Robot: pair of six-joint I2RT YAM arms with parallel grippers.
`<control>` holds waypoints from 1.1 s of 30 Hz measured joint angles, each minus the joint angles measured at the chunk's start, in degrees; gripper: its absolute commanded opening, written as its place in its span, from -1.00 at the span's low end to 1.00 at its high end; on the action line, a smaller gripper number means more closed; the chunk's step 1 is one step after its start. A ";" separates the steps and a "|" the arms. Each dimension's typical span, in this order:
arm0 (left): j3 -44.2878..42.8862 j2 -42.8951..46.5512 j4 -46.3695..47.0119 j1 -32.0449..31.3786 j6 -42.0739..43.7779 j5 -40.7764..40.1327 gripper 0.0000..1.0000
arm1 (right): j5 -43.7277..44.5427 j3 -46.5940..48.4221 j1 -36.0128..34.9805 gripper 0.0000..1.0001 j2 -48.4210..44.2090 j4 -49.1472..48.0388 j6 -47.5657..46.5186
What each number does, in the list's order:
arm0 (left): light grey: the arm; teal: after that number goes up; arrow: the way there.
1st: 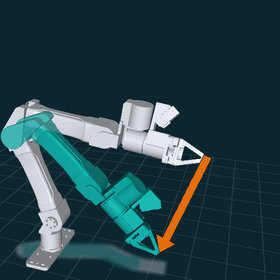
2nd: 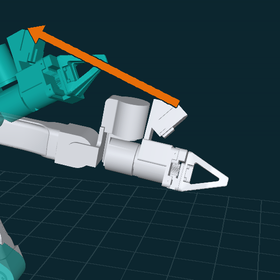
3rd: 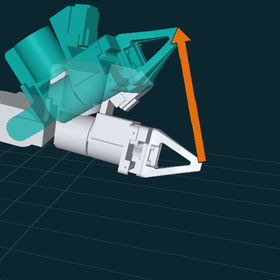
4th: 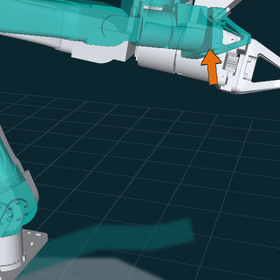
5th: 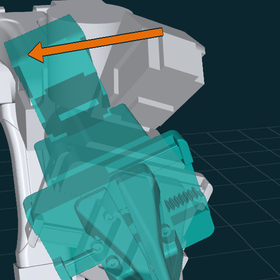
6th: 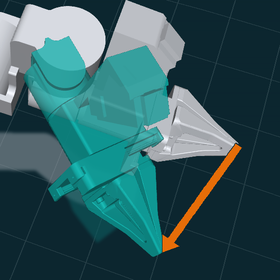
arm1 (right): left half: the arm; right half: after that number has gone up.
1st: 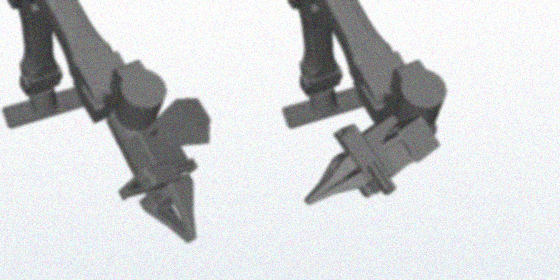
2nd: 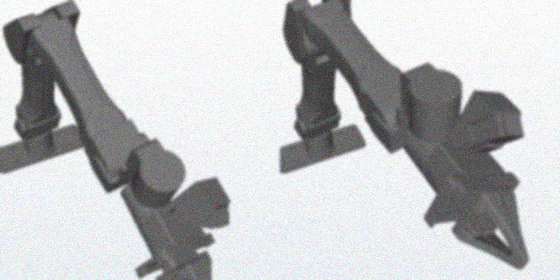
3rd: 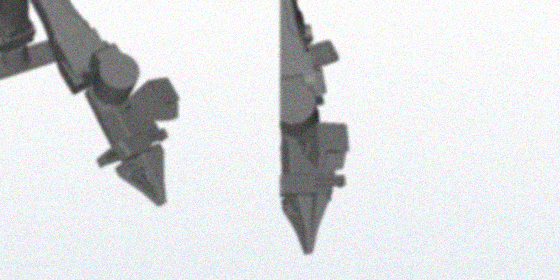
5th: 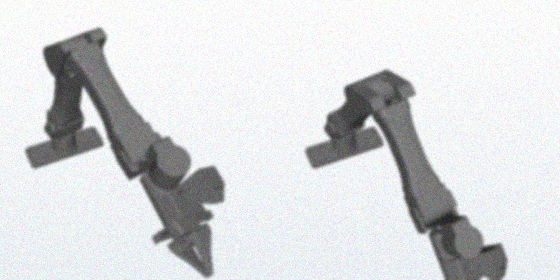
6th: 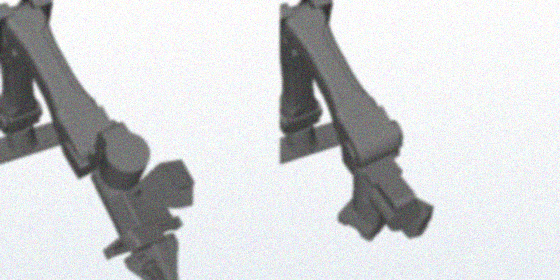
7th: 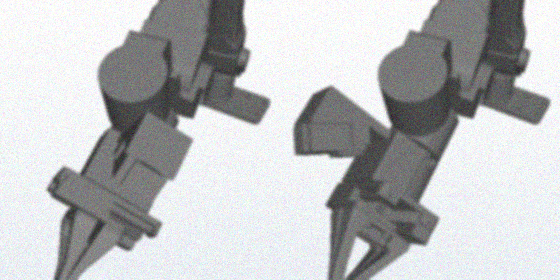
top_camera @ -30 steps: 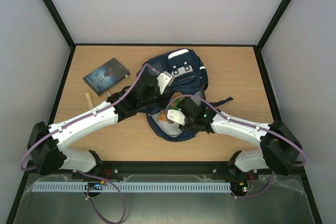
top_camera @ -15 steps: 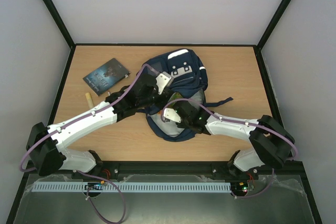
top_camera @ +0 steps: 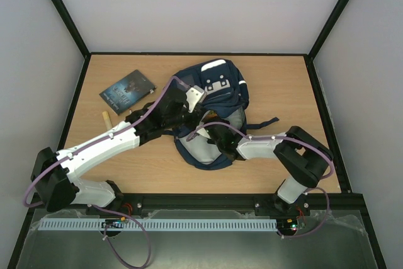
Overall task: Pack the student bag
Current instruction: Place the book in the student bag, then move the student bag to the center of the board.
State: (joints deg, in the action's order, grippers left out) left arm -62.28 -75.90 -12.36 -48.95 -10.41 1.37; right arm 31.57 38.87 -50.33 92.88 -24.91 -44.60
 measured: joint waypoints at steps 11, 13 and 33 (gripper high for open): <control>0.00 0.55 0.04 0.11 -0.13 0.11 -0.94 | -4.70 0.17 1.97 -0.04 -3.10 6.84 2.86; 0.00 0.55 0.02 0.11 -0.15 0.20 -0.94 | -9.53 0.17 1.92 -0.02 -6.64 12.92 3.50; 4.63 -6.29 3.65 0.68 -2.80 7.21 -0.25 | -46.27 16.79 7.41 -0.11 -34.01 60.33 13.25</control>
State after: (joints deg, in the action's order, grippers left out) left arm -57.65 -82.19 -8.71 -48.27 -13.21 8.58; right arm -14.70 55.66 -42.92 58.87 35.42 -31.35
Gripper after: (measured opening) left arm 0.194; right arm 0.447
